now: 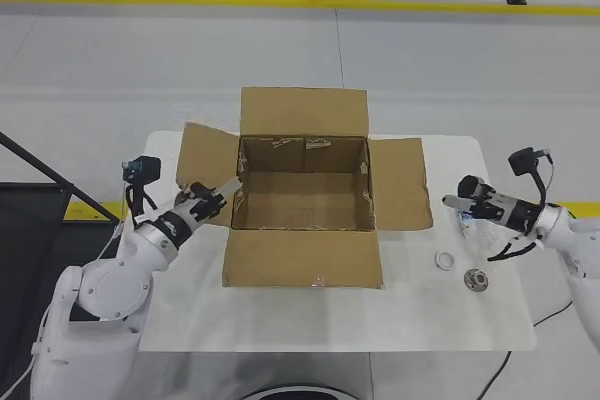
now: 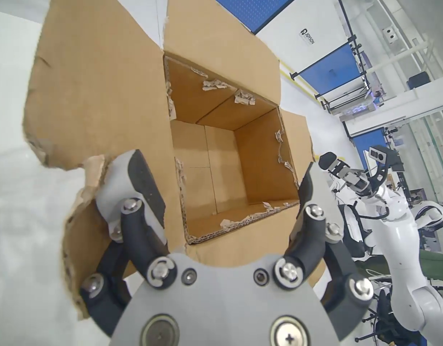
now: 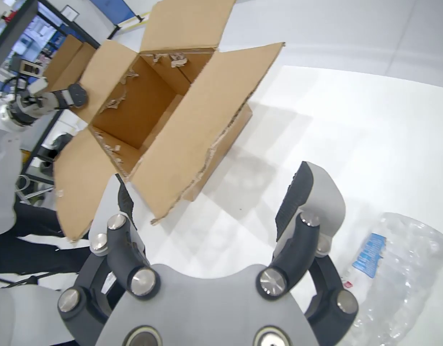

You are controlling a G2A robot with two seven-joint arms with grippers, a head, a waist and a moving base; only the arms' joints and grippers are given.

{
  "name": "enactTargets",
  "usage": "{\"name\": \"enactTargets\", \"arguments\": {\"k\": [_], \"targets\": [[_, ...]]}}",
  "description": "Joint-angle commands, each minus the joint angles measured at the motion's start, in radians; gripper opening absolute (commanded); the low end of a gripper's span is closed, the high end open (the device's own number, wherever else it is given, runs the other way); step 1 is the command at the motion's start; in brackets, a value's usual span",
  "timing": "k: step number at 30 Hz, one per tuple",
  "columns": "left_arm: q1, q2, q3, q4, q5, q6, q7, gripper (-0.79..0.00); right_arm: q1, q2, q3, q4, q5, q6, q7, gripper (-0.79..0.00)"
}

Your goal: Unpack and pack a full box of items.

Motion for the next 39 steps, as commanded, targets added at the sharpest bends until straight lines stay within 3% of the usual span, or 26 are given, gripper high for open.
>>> {"name": "enactTargets", "arguments": {"k": [1, 5, 11, 12, 14, 17, 23, 31, 39], "targets": [[0.010, 0.001, -0.011, 0.003, -0.006, -0.008, 0.010, 0.000, 0.061, -0.006, -0.036, 0.035, 0.084, 0.037, 0.107, 0.000], [0.027, 0.003, -0.026, 0.008, -0.017, -0.022, 0.024, 0.000, 0.188, -0.030, -0.136, 0.133, 0.144, 0.100, 0.234, 0.000], [0.047, 0.007, -0.041, 0.005, -0.035, -0.037, 0.031, 0.000, 0.326, -0.081, -0.279, 0.279, 0.154, 0.147, 0.269, 0.000], [0.049, 0.007, -0.043, 0.004, -0.037, -0.038, 0.032, 0.000, 0.342, -0.089, -0.296, 0.304, 0.161, 0.144, 0.271, -0.040], [0.051, 0.008, -0.044, 0.003, -0.040, -0.042, 0.032, 0.000, 0.369, -0.103, -0.326, 0.344, 0.168, 0.132, 0.275, -0.385], [0.051, 0.010, -0.046, 0.004, -0.044, -0.045, 0.032, 0.000, 0.401, -0.119, -0.356, 0.394, 0.177, 0.115, 0.280, -0.483], [0.045, 0.014, -0.047, 0.008, -0.046, -0.052, 0.025, 0.000, 0.433, -0.140, -0.391, 0.456, 0.188, 0.090, 0.288, -0.536], [0.034, 0.019, -0.045, 0.017, -0.048, -0.056, 0.016, 0.000, 0.442, -0.153, -0.405, 0.491, 0.212, 0.064, 0.291, -0.779], [0.027, 0.023, -0.046, 0.029, -0.051, -0.061, 0.010, 0.000, 0.426, -0.151, -0.399, 0.478, 0.223, 0.049, 0.292, -0.785]]}}
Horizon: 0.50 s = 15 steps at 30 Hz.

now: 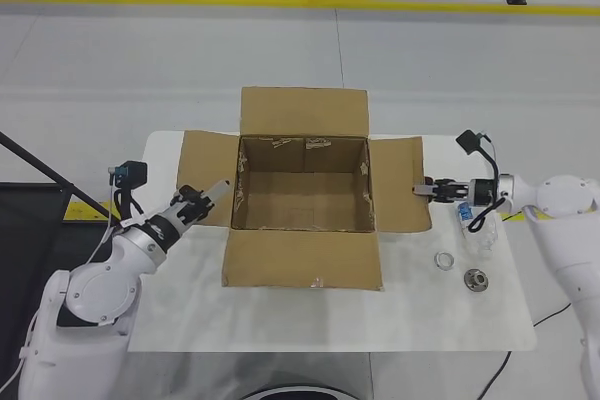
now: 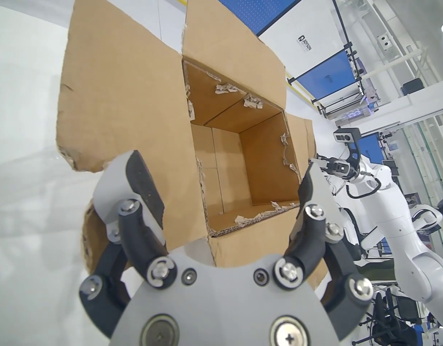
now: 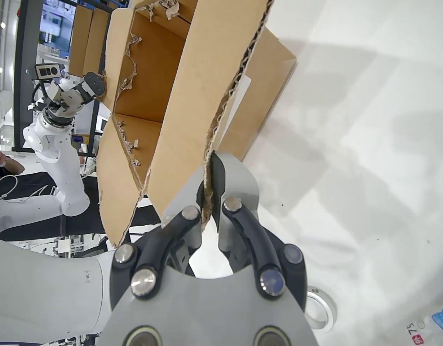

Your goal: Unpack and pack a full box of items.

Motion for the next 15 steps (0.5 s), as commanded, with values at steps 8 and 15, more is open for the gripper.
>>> {"name": "enactTargets", "arguments": {"k": [8, 15], "targets": [[-0.015, 0.005, 0.005, 0.014, -0.003, -0.005, -0.011, 0.000, -0.049, 0.016, 0.027, -0.055, 0.012, -0.004, -0.004, -0.767], [-0.033, 0.009, 0.017, 0.024, -0.002, -0.004, -0.022, 0.000, -0.095, 0.036, 0.059, -0.113, 0.019, -0.005, -0.005, -0.686]]}}
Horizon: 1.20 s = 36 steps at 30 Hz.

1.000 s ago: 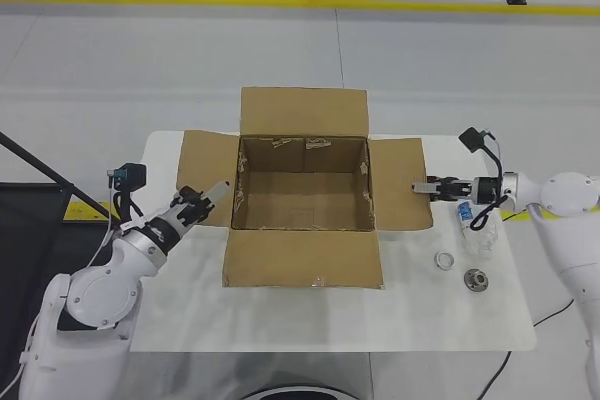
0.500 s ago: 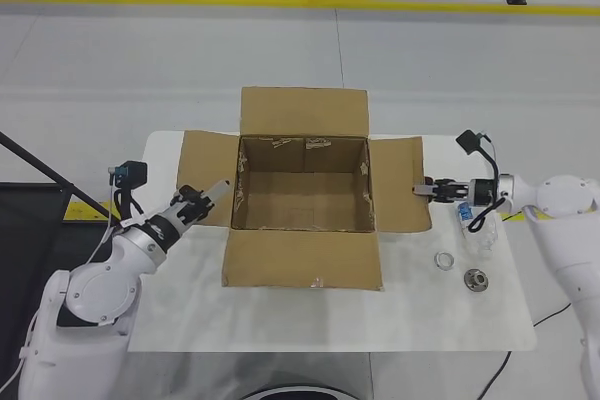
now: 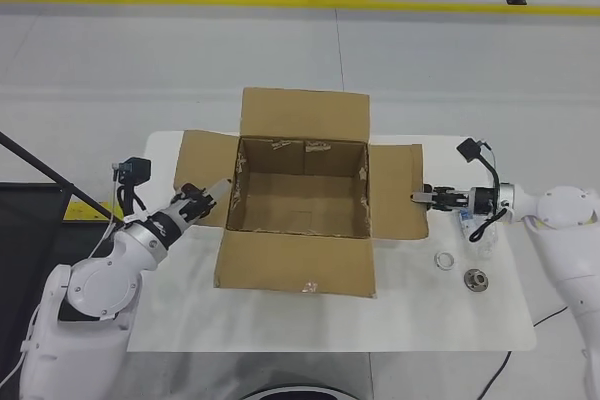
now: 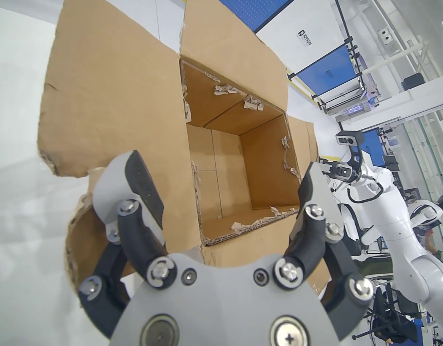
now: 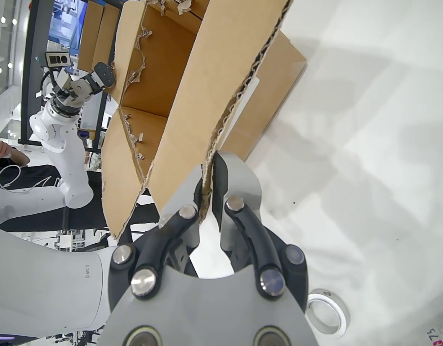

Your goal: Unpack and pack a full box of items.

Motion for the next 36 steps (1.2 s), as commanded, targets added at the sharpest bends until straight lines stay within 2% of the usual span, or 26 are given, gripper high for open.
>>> {"name": "enactTargets", "arguments": {"k": [1, 3, 4, 5, 8, 11, 16, 19, 22, 27, 36], "targets": [[-0.005, 0.001, 0.003, 0.002, -0.001, 0.000, -0.002, 0.000, -0.011, 0.005, 0.009, -0.017, -0.004, 0.000, 0.000, -0.573], [-0.009, 0.002, 0.006, 0.004, 0.000, 0.001, -0.004, 0.000, -0.022, 0.011, 0.020, -0.032, -0.006, 0.003, 0.001, -0.363], [-0.011, 0.002, 0.008, 0.004, 0.000, 0.002, -0.004, 0.000, -0.028, 0.014, 0.026, -0.039, -0.010, 0.003, -0.001, -0.111], [-0.012, 0.003, 0.009, 0.005, 0.000, 0.003, -0.003, 0.000, -0.034, 0.017, 0.033, -0.047, -0.015, 0.002, -0.004, 0.000], [-0.015, 0.004, 0.011, 0.004, -0.002, 0.004, -0.003, 0.000, -0.055, 0.031, 0.067, -0.072, -0.055, -0.016, -0.037, 0.000], [-0.016, 0.006, 0.013, 0.002, -0.004, 0.004, -0.001, 0.000, -0.099, 0.054, 0.120, -0.134, -0.142, -0.081, -0.096, 0.000], [-0.021, 0.007, 0.019, -0.002, -0.009, 0.008, 0.006, 0.000, -0.244, 0.105, 0.262, -0.316, -0.379, -0.139, -0.252, 0.000], [-0.027, 0.008, 0.027, -0.003, -0.009, 0.009, 0.008, 0.000, -0.366, 0.133, 0.369, -0.454, -0.530, -0.117, -0.344, 0.000], [-0.035, 0.009, 0.035, -0.006, -0.011, 0.006, 0.014, 0.000, -0.483, 0.150, 0.453, -0.572, -0.638, -0.041, -0.399, 0.000], [-0.038, 0.008, 0.046, -0.017, -0.047, -0.026, 0.021, 0.000, -0.483, 0.150, 0.453, -0.572, -0.638, -0.041, -0.399, 0.000], [-0.038, 0.008, 0.046, -0.017, -0.047, -0.026, 0.021, 0.000, -0.490, 0.148, 0.451, -0.573, -0.641, -0.024, -0.419, 0.000]]}}
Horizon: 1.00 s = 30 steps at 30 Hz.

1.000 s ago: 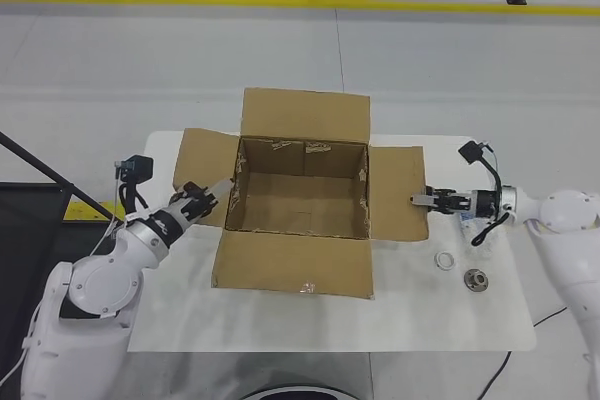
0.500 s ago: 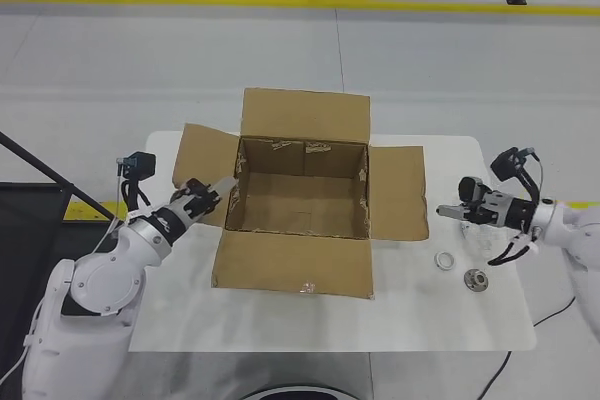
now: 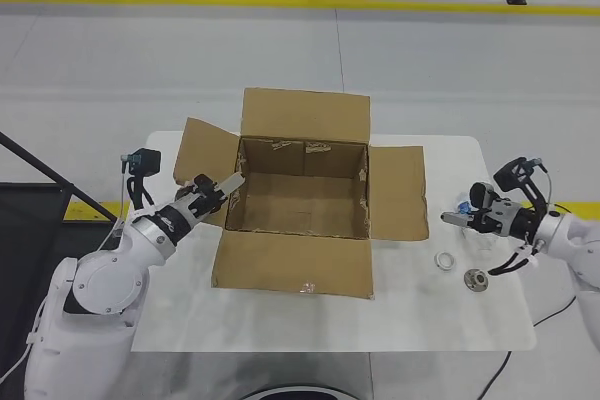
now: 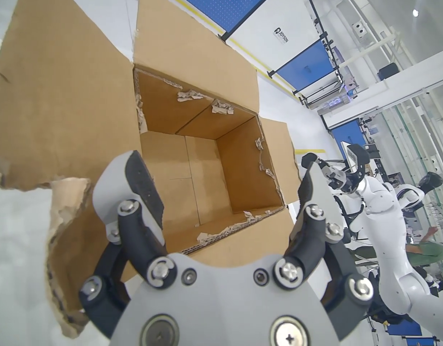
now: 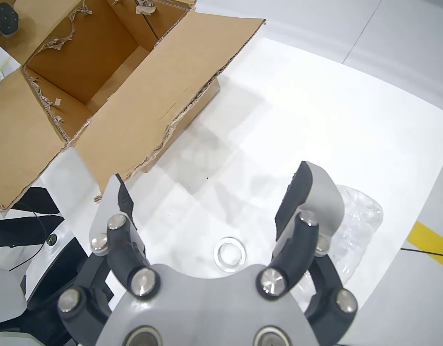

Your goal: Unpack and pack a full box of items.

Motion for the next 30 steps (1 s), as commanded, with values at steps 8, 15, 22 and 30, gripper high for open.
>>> {"name": "enactTargets", "arguments": {"k": [8, 15, 22, 30], "targets": [[0.034, 0.003, -0.017, -0.046, -0.004, -0.025, 0.026, 0.000, 0.000, 0.009, 0.049, 0.060, -0.091, 0.098, -0.038, 0.000], [0.054, 0.007, -0.026, -0.101, 0.001, -0.043, 0.040, 0.000, 0.021, 0.010, 0.012, 0.102, -0.237, 0.162, 0.008, 0.000], [0.077, 0.009, -0.074, -0.114, -0.010, -0.053, 0.087, 0.000, 0.102, -0.007, -0.092, 0.192, -0.344, 0.267, 0.051, 0.000], [0.119, 0.011, -0.114, -0.125, -0.035, -0.066, 0.125, 0.000, 0.194, -0.032, -0.190, 0.293, -0.375, 0.291, 0.094, 0.000]]}}
